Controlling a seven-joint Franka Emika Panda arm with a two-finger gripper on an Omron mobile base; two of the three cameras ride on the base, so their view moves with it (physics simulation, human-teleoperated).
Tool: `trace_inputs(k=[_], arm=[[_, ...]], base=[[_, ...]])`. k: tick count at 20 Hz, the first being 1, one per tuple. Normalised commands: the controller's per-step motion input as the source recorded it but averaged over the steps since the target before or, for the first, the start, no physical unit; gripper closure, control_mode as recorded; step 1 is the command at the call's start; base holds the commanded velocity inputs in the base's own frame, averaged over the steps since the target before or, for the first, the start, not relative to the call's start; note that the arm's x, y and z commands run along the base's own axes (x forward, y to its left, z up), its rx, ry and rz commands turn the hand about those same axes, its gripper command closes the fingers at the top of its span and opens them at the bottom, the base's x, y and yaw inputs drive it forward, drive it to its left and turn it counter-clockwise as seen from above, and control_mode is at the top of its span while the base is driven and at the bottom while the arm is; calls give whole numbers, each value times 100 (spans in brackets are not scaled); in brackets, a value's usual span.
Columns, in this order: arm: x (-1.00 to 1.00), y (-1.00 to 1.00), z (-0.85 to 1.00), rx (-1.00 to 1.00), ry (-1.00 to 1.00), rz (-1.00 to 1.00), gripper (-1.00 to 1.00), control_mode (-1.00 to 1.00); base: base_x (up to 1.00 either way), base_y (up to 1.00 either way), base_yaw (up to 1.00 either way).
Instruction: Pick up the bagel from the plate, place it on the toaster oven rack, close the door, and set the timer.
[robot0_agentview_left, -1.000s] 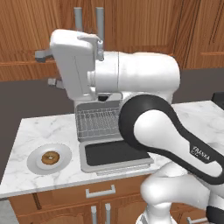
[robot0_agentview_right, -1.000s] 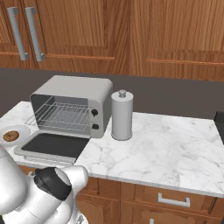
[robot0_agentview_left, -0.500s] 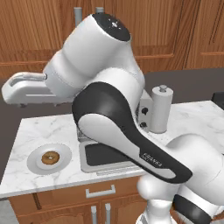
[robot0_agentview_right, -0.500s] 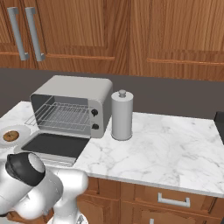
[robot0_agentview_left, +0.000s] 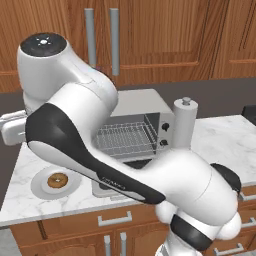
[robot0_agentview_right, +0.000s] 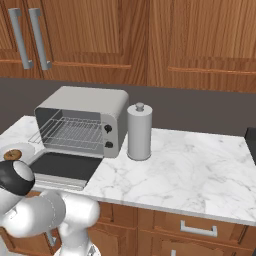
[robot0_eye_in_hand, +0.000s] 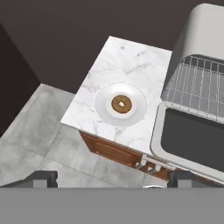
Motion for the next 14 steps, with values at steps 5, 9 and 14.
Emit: trace_inputs(k=[5, 9, 14], arm=[[48, -4, -91, -1, 0, -13, -100, -100], [45, -5, -84, 0, 0, -8, -100, -100], [48, -4, -58, 0, 6, 0, -100, -100]], base=[[0, 0, 0], [0, 0, 0], [0, 0, 0]])
